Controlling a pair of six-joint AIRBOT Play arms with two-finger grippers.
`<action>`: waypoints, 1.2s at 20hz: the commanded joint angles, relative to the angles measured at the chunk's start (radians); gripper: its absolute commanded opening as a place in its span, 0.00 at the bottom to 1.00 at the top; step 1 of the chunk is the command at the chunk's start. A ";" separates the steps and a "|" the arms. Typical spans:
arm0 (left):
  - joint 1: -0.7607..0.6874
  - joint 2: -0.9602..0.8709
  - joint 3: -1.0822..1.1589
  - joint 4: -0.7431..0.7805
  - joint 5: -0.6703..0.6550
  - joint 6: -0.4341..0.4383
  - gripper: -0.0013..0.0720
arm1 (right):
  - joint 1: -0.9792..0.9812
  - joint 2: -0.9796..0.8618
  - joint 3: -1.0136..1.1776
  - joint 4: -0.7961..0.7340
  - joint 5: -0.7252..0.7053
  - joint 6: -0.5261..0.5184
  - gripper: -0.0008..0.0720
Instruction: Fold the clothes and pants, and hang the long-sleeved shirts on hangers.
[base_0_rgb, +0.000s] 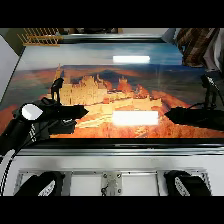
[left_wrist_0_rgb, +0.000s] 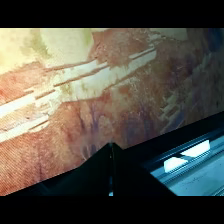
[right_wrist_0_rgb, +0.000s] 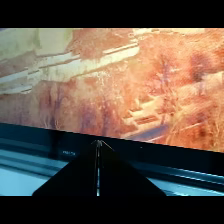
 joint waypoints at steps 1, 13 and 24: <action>0.000 0.000 -0.002 -0.001 0.002 0.000 0.03 | 0.001 -0.001 -0.002 0.000 0.000 0.000 0.04; 0.109 0.000 0.173 0.666 -0.072 -0.116 0.96 | 0.001 -0.001 -0.003 0.000 0.000 0.000 0.04; 0.035 -0.319 0.005 0.897 -0.066 -0.231 0.95 | 0.001 -0.001 -0.003 0.000 0.000 0.000 0.04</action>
